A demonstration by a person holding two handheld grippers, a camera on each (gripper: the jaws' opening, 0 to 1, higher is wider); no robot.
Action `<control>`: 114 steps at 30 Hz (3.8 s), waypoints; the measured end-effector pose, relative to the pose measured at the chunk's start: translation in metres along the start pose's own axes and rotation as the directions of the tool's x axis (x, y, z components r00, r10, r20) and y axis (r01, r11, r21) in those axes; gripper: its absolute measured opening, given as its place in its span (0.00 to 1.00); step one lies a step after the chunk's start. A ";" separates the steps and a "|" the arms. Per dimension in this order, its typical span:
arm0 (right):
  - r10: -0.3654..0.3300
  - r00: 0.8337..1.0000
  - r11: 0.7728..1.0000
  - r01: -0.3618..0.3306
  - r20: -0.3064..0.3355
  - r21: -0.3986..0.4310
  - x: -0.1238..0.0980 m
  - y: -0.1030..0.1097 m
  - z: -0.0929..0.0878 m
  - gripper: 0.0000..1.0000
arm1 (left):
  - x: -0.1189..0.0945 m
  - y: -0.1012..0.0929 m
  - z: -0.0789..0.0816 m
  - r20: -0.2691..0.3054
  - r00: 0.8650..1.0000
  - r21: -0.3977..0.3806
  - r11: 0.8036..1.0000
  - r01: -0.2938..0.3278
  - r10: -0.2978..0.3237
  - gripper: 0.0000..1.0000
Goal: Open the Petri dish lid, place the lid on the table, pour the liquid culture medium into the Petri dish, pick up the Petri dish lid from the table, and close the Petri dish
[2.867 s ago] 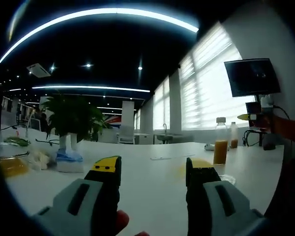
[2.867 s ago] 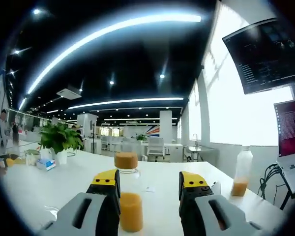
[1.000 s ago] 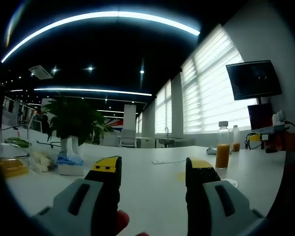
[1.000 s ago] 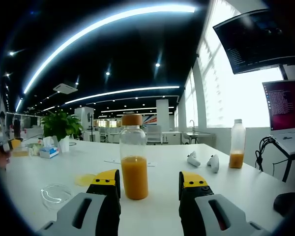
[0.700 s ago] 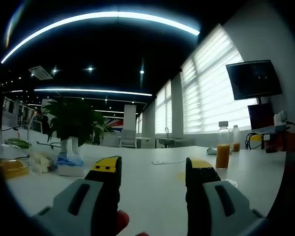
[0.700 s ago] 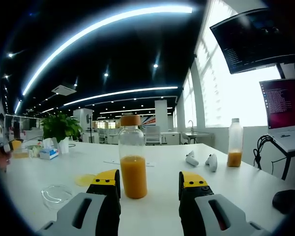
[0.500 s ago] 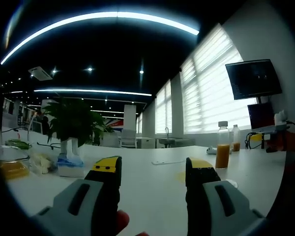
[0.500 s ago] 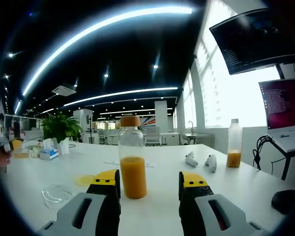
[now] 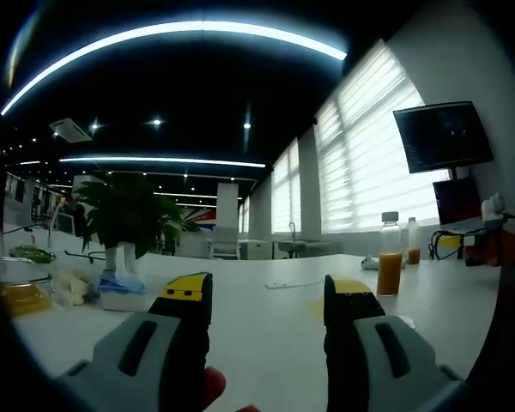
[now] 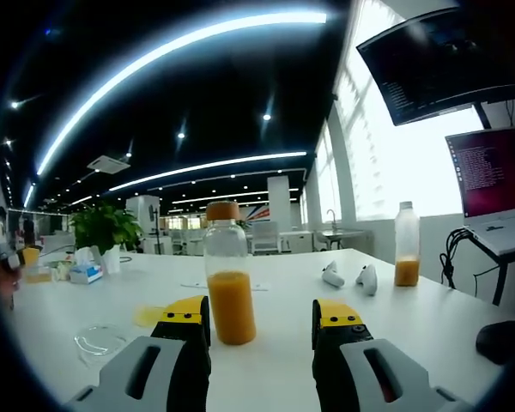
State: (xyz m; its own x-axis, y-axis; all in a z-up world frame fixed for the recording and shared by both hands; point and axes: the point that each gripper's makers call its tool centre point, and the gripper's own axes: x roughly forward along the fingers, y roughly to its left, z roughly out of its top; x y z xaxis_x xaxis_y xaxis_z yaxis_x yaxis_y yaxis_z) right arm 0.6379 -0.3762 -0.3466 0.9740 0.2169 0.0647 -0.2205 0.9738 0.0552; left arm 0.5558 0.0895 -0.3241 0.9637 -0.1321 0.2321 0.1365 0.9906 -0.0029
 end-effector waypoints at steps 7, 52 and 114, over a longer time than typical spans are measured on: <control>-0.007 1.000 1.000 0.007 -0.007 0.011 -0.002 -0.004 -0.003 0.42 | -0.001 -0.001 -0.006 -0.008 1.000 -0.013 1.000 -0.006 0.006 0.44; 0.663 0.728 0.724 -0.683 -0.175 -0.098 0.000 0.165 0.006 0.47 | 0.017 -0.095 -0.043 -0.207 0.762 -0.036 0.783 0.621 -0.613 0.49; 0.786 0.427 0.460 -0.887 -0.448 -0.039 0.016 0.215 -0.109 0.59 | 0.040 -0.149 -0.133 -0.412 0.510 -0.141 0.606 0.783 -0.755 0.59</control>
State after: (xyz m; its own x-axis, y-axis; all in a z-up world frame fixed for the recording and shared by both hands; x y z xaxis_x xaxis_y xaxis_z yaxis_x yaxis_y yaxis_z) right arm 0.6116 -0.1564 -0.4428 0.2659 0.8881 -0.3750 -0.9634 0.2585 -0.0708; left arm 0.6045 -0.0680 -0.4439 0.4827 -0.8299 -0.2798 0.8698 0.4916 0.0425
